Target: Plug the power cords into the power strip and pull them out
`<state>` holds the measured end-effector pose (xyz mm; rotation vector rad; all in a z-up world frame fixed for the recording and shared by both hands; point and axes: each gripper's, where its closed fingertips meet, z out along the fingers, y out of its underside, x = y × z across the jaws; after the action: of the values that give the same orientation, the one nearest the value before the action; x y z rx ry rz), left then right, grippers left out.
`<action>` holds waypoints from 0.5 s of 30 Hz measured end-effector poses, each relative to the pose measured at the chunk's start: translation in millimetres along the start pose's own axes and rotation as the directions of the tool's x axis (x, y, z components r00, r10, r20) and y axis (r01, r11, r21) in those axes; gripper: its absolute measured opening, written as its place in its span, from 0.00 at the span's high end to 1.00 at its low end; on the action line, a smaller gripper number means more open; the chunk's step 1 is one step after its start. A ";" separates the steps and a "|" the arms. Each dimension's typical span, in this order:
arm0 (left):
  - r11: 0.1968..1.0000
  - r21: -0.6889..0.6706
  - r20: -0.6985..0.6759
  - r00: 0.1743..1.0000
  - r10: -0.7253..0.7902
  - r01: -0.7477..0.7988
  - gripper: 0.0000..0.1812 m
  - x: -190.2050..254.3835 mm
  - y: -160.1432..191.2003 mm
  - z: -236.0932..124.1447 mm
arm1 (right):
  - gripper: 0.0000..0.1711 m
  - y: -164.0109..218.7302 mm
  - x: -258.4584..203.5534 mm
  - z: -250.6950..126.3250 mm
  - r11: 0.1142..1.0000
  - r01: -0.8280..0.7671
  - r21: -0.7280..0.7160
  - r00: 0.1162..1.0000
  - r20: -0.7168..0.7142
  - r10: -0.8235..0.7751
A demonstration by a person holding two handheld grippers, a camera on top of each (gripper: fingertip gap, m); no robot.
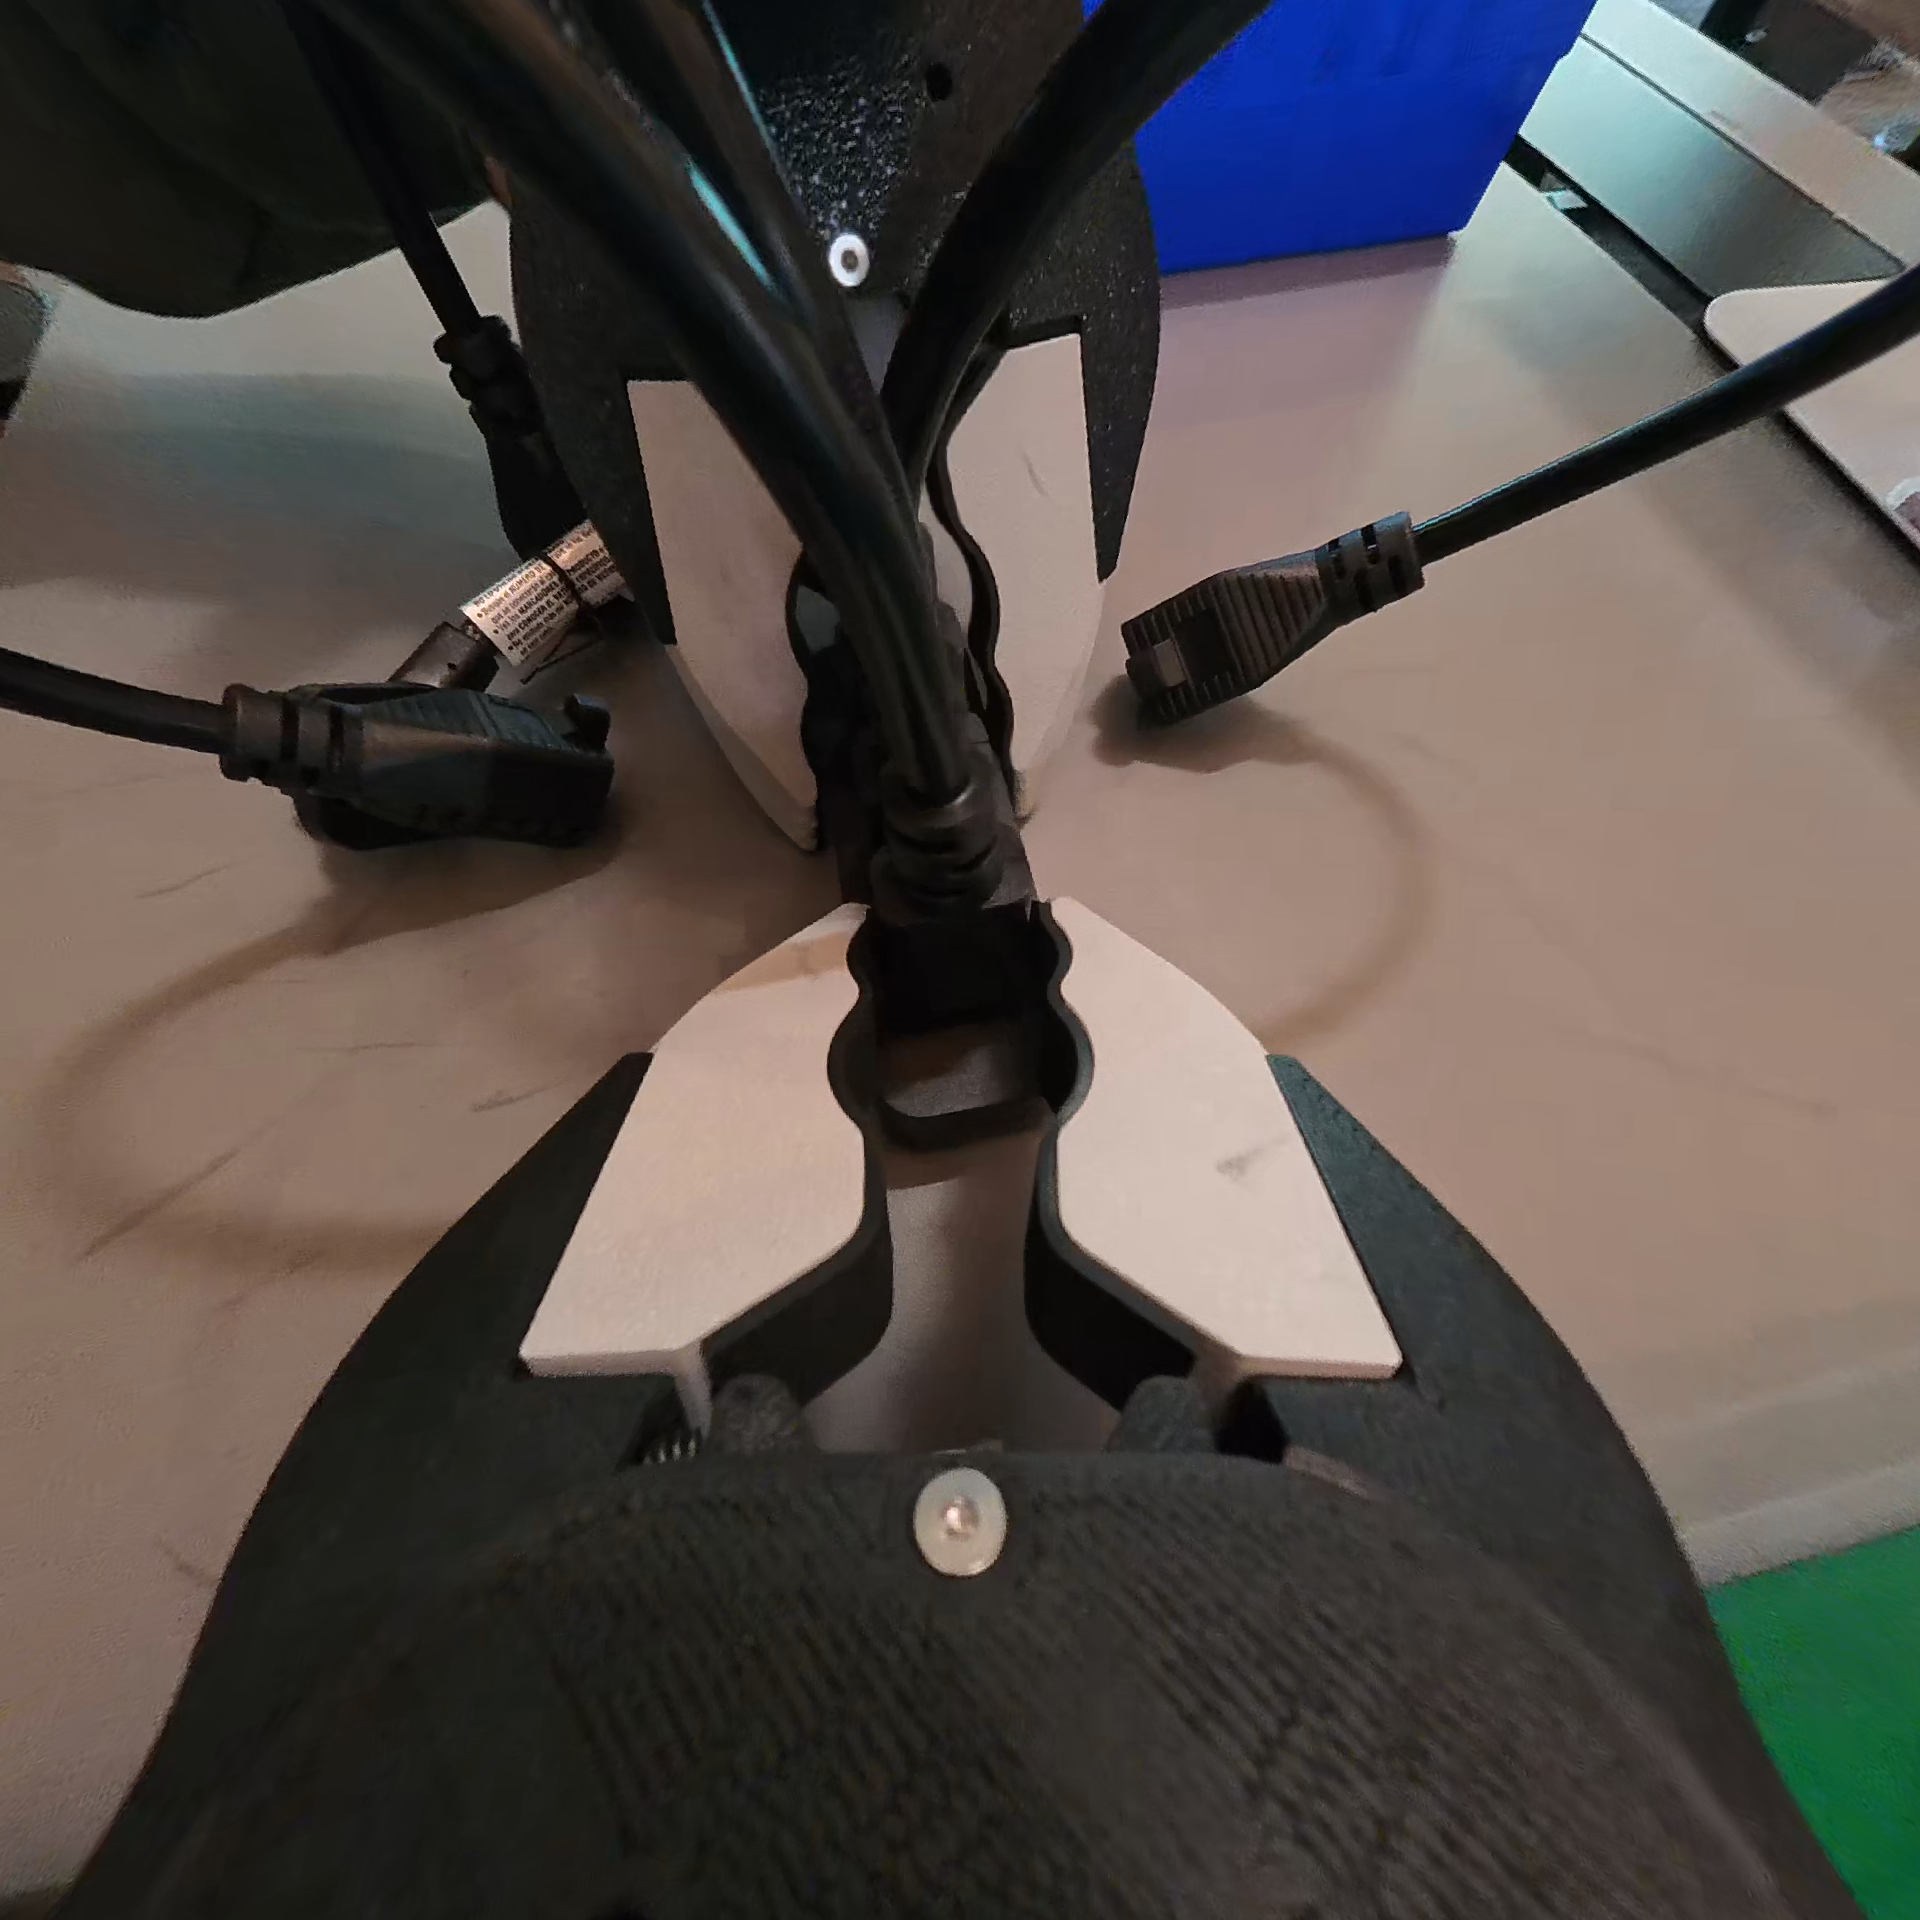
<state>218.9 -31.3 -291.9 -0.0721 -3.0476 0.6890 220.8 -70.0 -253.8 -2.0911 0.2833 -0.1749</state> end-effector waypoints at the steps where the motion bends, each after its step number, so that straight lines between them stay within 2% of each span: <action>1: 1.000 -0.006 0.000 1.000 -0.003 0.003 0.76 0.0 0.1 0.0 | 0.85 -0.2 0.3 0.1 1.000 -0.007 0.001 1.000 0.005 0.007; 9: 1.000 -0.019 0.003 1.000 -0.009 0.009 0.76 -0.2 0.4 -0.1 | 0.84 0.0 0.1 0.2 0.999 -0.034 0.000 0.999 0.031 0.034; 15: 1.000 0.007 0.015 0.999 -0.028 0.028 0.76 -0.2 0.6 -0.3 | 0.84 -1.7 1.6 3.0 1.000 -0.016 0.002 1.000 -0.005 0.016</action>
<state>219.1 -30.6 -291.8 -0.0243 -3.0546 0.7017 223.3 -67.1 -253.8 -2.0860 0.3020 -0.1707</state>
